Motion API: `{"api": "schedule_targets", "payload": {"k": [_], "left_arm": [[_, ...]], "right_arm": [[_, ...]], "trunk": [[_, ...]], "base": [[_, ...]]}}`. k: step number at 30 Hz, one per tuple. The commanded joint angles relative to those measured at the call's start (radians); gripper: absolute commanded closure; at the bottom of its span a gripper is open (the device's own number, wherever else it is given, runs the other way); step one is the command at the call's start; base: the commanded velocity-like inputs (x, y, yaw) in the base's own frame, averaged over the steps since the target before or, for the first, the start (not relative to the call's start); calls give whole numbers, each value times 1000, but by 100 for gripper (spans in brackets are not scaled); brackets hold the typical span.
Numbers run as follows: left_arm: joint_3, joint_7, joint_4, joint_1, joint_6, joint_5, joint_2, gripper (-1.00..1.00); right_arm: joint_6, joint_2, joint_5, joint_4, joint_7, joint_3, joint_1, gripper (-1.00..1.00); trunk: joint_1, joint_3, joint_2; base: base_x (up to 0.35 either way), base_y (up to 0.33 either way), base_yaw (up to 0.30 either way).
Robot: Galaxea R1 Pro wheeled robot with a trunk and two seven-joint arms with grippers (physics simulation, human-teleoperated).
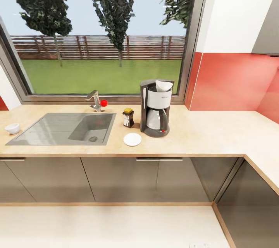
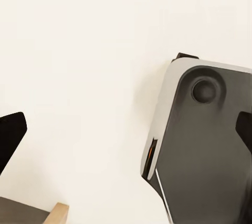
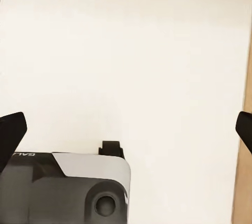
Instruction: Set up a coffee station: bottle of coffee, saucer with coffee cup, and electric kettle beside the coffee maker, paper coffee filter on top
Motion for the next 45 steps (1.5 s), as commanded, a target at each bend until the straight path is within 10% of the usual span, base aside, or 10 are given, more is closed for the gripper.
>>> {"api": "schedule_targets", "payload": {"k": [1,45], "left_arm": [[1,-4,-1,0,-1,8,0,-100],[1,-13,-2,0,1,8,-1,-100]], "right_arm": [[-3,0,-10,1,-3,9,-1,-100],[-3,-1,-9,4,-1,9,3,-100]], "trunk": [[1,-2,-2],[1,-2,-2]], "base": [[0,0,4],[0,0,257]]}}
